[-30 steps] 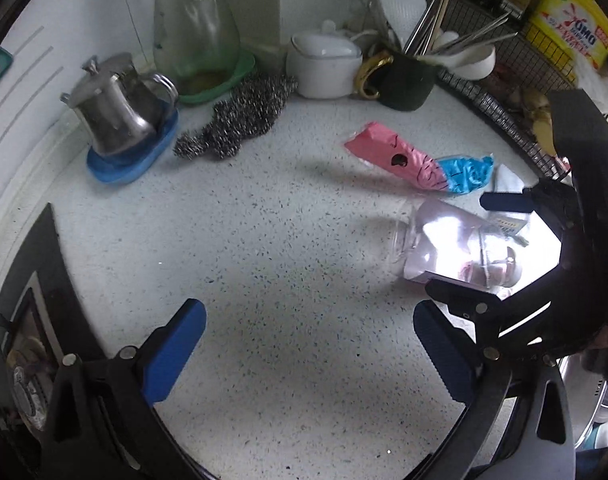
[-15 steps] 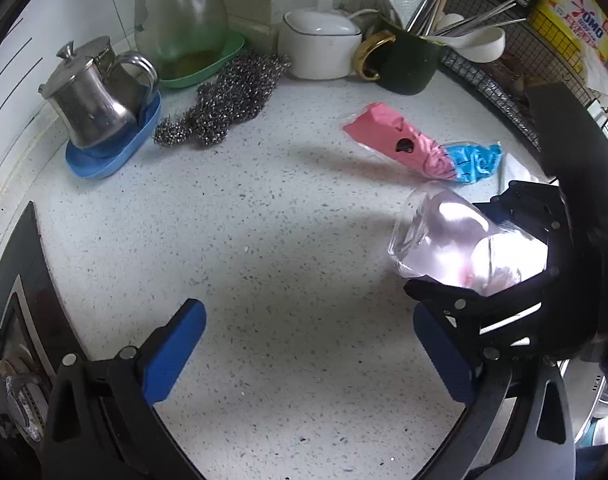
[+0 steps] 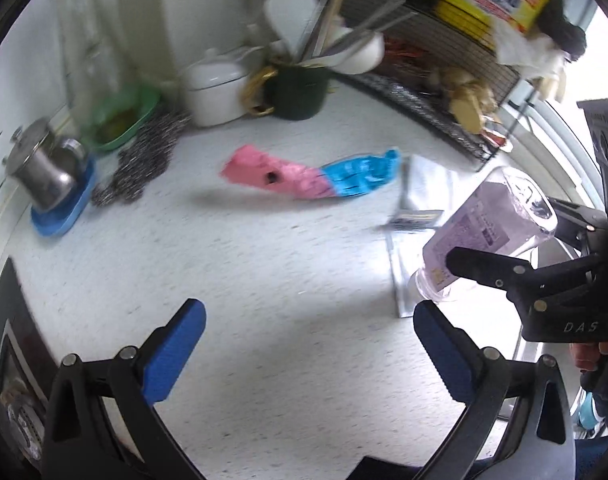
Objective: Collect trash
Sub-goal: 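Grasp the clear plastic bottle with the right tool, then grasp the perfume sample sachet with the left tool while the right tool holds the bottle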
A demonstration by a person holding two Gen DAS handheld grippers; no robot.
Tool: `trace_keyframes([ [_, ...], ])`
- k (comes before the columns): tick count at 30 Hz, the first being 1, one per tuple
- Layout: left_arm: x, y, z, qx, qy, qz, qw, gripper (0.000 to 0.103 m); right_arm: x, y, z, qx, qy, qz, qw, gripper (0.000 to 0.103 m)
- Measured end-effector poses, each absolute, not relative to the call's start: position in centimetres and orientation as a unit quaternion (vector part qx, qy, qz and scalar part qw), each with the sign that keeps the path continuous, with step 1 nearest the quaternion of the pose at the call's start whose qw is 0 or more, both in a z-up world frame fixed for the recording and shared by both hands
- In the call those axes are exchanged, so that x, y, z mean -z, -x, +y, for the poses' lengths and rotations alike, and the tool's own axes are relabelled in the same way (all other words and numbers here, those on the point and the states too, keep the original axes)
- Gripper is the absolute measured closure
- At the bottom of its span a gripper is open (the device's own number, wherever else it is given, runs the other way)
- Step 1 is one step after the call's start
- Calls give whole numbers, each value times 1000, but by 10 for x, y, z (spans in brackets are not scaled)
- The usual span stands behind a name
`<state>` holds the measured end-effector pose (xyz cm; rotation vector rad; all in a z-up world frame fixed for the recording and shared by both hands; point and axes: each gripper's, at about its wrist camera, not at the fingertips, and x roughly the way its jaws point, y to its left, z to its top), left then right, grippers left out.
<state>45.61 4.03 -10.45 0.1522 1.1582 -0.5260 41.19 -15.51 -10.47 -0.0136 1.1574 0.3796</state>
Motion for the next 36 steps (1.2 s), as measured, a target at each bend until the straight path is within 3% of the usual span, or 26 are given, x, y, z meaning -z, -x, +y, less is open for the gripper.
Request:
trace_keyframes([
  [15, 134, -467, -65, 294, -106, 565, 764, 0, 114, -393, -237, -55, -37, 544, 837, 32],
  [28, 163, -506, -127, 364, -256, 517, 732, 1, 113, -409, -259, -41, -46, 533, 844, 32],
  [34, 183, -507, -136, 394, -269, 526, 704, 41, 114, -414, -259, -36, -53, 535, 842, 32],
  [36, 188, -508, -138, 401, -269, 529, 698, 60, 113, -415, -257, -36, -51, 535, 842, 32],
])
